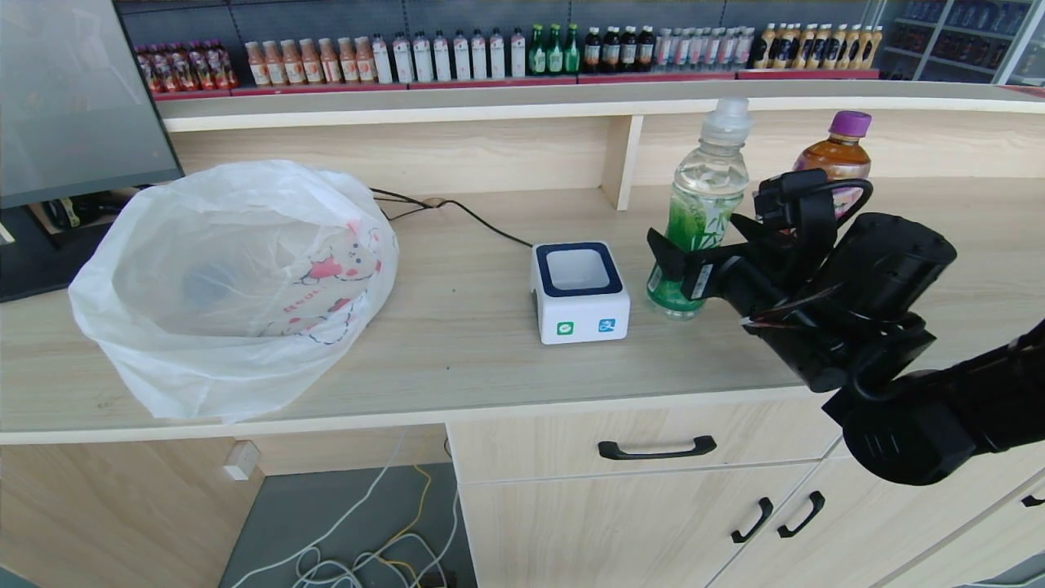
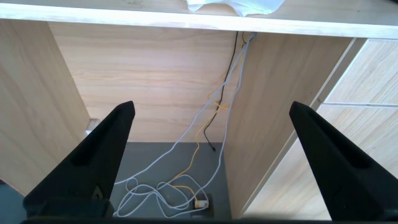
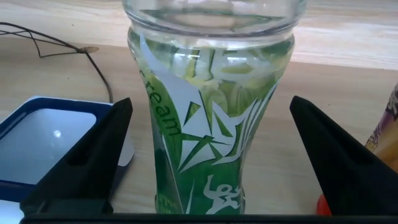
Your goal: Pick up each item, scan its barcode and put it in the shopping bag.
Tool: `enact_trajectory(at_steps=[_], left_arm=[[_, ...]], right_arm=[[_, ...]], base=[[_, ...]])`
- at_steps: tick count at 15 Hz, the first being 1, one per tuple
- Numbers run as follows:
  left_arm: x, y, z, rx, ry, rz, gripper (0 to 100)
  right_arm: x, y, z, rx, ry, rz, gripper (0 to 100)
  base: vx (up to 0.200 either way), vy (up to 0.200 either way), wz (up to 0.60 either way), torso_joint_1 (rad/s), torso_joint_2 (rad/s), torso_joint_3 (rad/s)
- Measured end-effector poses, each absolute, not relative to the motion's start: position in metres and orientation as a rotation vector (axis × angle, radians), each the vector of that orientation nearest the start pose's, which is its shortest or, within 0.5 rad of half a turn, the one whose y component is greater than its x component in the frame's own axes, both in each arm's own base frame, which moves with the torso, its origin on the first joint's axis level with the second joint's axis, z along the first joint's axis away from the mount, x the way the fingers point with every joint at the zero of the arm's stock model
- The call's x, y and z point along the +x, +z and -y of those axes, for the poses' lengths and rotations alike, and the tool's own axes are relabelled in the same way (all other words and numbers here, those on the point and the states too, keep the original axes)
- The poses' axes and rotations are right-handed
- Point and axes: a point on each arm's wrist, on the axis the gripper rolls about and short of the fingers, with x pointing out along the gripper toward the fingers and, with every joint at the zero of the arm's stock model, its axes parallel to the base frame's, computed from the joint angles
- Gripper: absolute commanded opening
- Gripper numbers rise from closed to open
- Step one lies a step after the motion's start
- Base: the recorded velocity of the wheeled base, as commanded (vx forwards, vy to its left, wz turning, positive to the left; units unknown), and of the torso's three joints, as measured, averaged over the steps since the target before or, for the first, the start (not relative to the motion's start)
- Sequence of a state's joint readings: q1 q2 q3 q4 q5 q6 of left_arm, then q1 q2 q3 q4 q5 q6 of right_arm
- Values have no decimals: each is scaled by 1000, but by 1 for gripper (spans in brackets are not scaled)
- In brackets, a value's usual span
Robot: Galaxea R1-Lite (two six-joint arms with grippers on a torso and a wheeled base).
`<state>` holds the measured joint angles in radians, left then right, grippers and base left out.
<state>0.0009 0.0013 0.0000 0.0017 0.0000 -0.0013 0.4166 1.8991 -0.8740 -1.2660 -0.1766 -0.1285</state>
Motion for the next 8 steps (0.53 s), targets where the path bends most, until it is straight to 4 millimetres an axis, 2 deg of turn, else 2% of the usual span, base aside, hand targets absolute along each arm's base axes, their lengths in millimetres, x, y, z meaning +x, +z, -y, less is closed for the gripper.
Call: enact_trajectory(at_steps=[8], left_arm=[[-23, 75, 0, -1, 0, -3, 100]], right_arm=[[336, 213, -144, -57, 220, 251, 100]], base=[[0, 0, 0, 0, 0, 0]])
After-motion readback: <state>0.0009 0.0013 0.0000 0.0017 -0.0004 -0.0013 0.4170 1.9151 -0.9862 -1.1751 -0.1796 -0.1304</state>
